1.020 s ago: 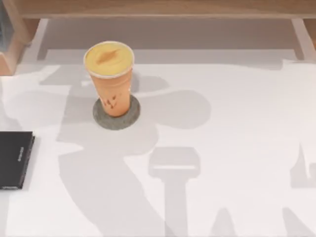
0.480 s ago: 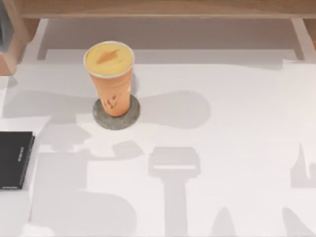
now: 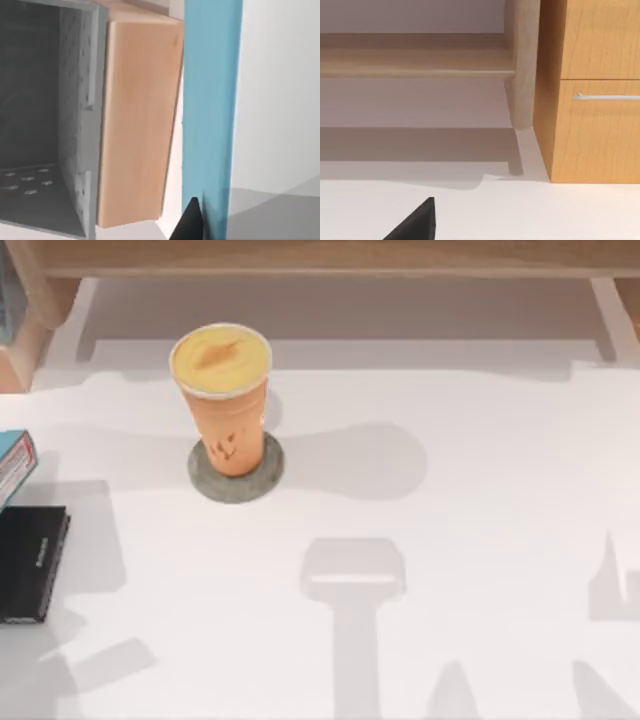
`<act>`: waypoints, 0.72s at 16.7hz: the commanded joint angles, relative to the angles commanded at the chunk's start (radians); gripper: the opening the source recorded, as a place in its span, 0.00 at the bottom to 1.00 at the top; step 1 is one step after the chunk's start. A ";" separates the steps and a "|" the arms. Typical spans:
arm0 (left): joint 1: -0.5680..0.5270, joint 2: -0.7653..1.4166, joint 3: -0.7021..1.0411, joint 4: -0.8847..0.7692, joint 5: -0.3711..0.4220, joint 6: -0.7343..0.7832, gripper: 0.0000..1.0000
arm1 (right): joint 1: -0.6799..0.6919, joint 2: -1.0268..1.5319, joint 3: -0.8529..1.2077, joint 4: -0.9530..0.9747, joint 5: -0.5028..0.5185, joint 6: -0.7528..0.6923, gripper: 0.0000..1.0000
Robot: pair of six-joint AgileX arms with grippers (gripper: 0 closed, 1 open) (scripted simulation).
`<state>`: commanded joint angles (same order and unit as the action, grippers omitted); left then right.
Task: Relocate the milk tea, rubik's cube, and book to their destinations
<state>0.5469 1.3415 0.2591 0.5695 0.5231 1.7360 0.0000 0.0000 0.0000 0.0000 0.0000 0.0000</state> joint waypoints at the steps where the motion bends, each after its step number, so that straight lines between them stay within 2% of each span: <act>1: 0.004 -0.007 -0.057 0.014 0.000 0.056 0.00 | 0.000 0.000 0.000 0.000 0.000 0.000 1.00; 5: 0.016 -0.021 -0.179 0.056 -0.003 0.174 0.00 | 0.000 0.000 0.000 0.000 0.000 0.000 1.00; 12: 0.009 -0.012 -0.173 0.071 -0.006 0.176 0.00 | 0.000 0.000 0.000 0.000 0.000 0.000 1.00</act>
<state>0.5555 1.3292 0.0858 0.6408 0.5175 1.9124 0.0000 0.0000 0.0000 0.0000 0.0000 0.0000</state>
